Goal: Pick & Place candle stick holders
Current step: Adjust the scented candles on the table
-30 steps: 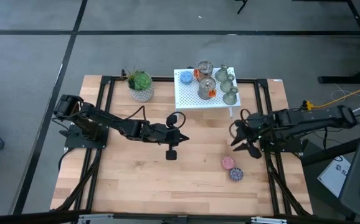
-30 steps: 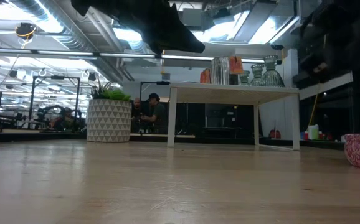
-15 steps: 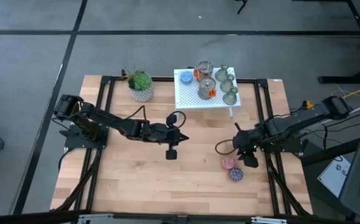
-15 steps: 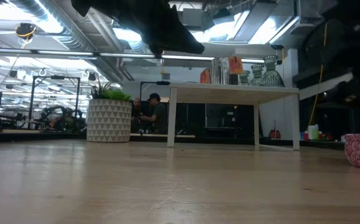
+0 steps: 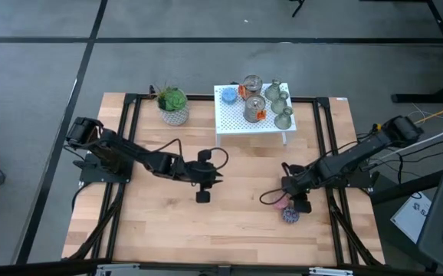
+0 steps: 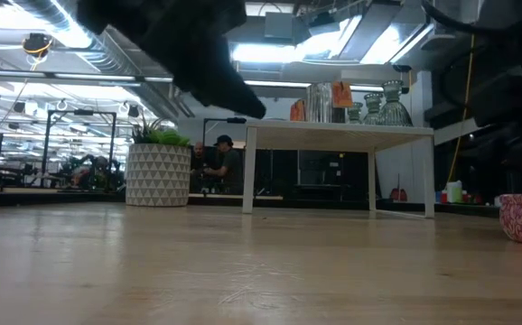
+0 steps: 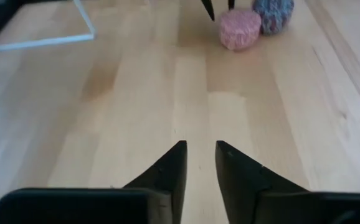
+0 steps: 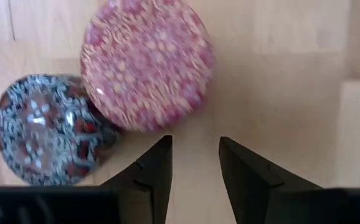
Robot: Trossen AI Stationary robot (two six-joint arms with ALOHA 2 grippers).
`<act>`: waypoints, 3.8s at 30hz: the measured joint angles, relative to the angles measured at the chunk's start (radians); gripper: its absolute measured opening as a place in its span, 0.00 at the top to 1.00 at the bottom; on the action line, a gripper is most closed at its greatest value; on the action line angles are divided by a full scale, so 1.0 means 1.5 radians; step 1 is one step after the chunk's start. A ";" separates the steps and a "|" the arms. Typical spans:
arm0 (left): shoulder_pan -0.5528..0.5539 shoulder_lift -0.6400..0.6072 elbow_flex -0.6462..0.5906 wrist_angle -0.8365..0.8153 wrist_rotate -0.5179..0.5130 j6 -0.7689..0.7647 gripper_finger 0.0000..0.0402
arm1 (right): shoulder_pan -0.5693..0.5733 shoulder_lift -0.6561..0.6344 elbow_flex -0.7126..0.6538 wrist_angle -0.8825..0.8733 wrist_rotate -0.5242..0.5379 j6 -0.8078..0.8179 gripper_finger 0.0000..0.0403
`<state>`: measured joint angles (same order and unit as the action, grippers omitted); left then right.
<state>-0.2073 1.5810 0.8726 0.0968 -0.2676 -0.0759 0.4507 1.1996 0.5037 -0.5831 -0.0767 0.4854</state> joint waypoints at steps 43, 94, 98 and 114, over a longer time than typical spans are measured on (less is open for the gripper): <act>-0.145 0.084 -0.082 0.057 0.041 -0.170 0.62 | -0.053 0.459 0.301 0.453 -0.004 -0.516 0.66; -0.101 0.231 0.004 0.248 0.203 -0.081 0.99 | 0.068 0.058 0.332 -0.029 -0.119 -0.187 0.66; -0.091 0.231 0.005 0.211 0.203 -0.081 1.00 | 0.068 0.058 0.332 -0.057 -0.118 -0.171 0.66; -0.039 0.097 0.001 -0.123 0.148 -0.063 0.99 | 0.073 0.059 0.332 -0.208 -0.039 -0.081 0.66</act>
<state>-0.2657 1.7268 0.8747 -0.0871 -0.0449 -0.1705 0.5603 1.2881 1.0016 -0.8958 -0.1353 0.3644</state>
